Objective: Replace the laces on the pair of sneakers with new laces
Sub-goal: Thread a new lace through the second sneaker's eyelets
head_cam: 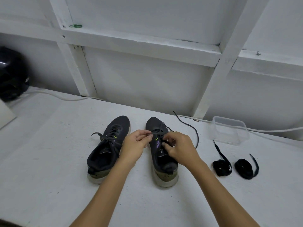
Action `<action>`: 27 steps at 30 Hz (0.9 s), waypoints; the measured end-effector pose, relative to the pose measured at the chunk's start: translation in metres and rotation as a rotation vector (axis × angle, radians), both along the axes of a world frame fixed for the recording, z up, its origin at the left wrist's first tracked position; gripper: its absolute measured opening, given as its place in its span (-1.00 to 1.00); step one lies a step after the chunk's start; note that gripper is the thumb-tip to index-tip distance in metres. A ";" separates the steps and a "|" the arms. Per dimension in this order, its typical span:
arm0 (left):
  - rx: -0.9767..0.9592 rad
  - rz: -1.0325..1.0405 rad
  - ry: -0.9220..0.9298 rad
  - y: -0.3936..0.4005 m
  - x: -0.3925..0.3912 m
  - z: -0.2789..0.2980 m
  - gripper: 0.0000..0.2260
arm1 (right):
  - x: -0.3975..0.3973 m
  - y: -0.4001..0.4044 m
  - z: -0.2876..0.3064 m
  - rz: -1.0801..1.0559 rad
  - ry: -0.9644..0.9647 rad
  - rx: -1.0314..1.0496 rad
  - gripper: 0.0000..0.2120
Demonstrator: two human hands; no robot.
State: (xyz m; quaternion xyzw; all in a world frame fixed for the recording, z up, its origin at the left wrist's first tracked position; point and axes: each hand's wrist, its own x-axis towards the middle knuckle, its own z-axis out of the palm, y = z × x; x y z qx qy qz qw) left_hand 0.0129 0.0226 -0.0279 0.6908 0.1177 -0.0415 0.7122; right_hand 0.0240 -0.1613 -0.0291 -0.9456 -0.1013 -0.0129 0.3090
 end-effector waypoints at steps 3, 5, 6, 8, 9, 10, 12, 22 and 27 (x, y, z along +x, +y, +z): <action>-0.030 -0.021 0.008 -0.004 0.001 -0.004 -0.84 | -0.002 0.008 -0.005 -0.036 -0.052 0.016 -0.87; -0.009 -0.006 0.007 -0.005 0.001 -0.006 -0.82 | -0.002 0.011 -0.003 -0.059 -0.024 0.011 -0.87; 0.013 0.008 0.006 -0.005 0.001 -0.008 -0.83 | -0.001 0.012 0.000 -0.072 0.003 -0.002 -0.89; 0.055 0.019 0.009 -0.006 0.001 -0.009 -0.84 | 0.003 0.014 0.005 -0.076 0.042 -0.047 -0.88; 0.066 0.018 0.006 -0.006 0.001 -0.009 -0.85 | 0.003 0.016 0.006 -0.066 0.045 -0.072 -0.86; 0.072 0.017 -0.004 -0.006 0.001 -0.009 -0.85 | 0.003 0.018 0.007 -0.053 0.043 -0.090 -0.85; 0.078 0.021 -0.031 -0.005 0.002 -0.009 -0.85 | 0.001 0.020 0.004 -0.043 0.035 -0.102 -0.84; 0.102 -0.006 0.008 0.002 0.004 -0.009 -0.89 | -0.003 0.027 -0.003 -0.138 0.062 -0.009 -0.82; 0.112 -0.008 0.024 -0.001 0.004 -0.010 -0.90 | -0.004 0.029 -0.002 -0.141 0.067 0.008 -0.82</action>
